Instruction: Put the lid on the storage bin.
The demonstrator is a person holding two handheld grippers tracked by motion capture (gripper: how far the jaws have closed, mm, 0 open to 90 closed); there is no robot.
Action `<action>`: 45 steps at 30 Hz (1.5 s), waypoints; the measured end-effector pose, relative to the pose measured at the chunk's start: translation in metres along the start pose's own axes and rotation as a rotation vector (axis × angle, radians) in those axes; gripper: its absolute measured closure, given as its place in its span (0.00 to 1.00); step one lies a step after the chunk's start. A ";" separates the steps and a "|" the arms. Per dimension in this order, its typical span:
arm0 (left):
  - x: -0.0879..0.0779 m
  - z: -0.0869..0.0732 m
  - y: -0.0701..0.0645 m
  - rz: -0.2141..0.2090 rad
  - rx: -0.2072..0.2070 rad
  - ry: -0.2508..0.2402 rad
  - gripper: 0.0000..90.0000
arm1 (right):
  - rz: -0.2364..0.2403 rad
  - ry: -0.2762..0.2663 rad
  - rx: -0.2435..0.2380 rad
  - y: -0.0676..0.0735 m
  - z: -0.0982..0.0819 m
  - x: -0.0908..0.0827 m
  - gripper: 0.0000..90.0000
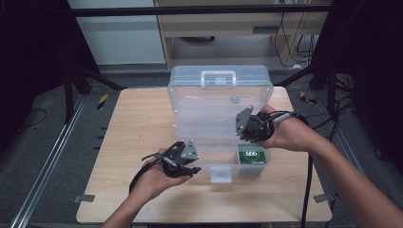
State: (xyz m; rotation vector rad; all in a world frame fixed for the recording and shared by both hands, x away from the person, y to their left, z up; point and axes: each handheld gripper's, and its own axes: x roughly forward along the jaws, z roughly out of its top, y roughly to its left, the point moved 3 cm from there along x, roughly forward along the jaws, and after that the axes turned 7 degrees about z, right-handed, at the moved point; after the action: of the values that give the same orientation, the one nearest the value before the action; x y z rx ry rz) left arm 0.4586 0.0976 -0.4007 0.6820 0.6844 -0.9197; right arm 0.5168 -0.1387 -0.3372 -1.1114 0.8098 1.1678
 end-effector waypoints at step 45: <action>-0.057 0.039 0.149 0.160 -0.313 -0.095 1.00 | -0.015 -0.006 -0.023 0.007 -0.002 0.003 0.92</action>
State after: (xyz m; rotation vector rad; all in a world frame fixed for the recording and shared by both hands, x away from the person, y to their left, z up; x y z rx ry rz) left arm 0.5725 0.1593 -0.3001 0.4051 0.6614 -0.6744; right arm 0.5107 -0.1394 -0.3417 -1.1307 0.7842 1.1692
